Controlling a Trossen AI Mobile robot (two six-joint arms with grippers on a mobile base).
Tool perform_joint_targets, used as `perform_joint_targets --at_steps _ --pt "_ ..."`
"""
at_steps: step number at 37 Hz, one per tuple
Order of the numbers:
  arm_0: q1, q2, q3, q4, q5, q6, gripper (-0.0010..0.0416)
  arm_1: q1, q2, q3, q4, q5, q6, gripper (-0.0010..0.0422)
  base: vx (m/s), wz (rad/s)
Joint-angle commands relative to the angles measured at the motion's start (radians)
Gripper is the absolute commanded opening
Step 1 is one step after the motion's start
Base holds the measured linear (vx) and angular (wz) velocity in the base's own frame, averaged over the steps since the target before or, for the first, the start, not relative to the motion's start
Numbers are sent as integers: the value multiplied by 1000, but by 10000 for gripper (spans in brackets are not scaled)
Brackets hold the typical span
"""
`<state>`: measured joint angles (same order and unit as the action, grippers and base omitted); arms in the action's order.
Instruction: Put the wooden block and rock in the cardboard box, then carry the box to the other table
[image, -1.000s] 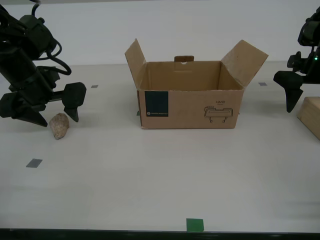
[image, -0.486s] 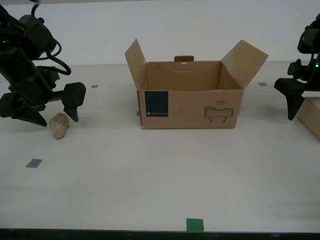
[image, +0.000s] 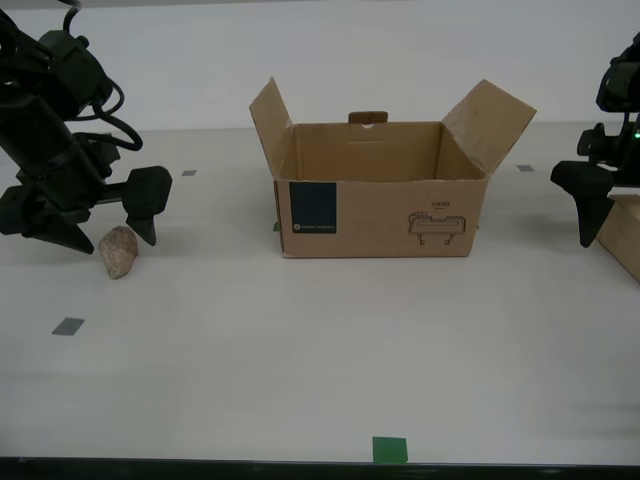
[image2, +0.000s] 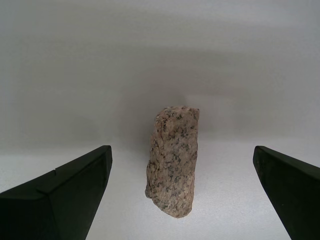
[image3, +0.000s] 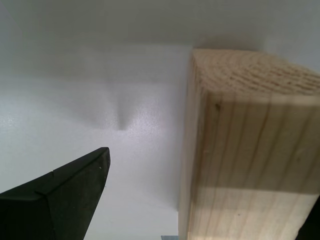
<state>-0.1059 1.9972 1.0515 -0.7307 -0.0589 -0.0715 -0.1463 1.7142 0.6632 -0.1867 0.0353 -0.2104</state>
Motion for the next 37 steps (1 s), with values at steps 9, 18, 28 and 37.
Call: perform_joint_targets --at_steps 9,18,28,37 --pt "3 0 -6 1 0 9 390 -2 40 0 22 -50 -8 387 0 0" --pt "5 0 -6 2 0 10 389 -5 79 8 42 -29 -8 387 0 0" --pt "6 0 -6 6 0 10 389 -8 79 31 42 -24 -11 387 0 0" --pt "9 0 -6 15 0 11 390 -14 79 32 28 -24 -37 387 0 0"
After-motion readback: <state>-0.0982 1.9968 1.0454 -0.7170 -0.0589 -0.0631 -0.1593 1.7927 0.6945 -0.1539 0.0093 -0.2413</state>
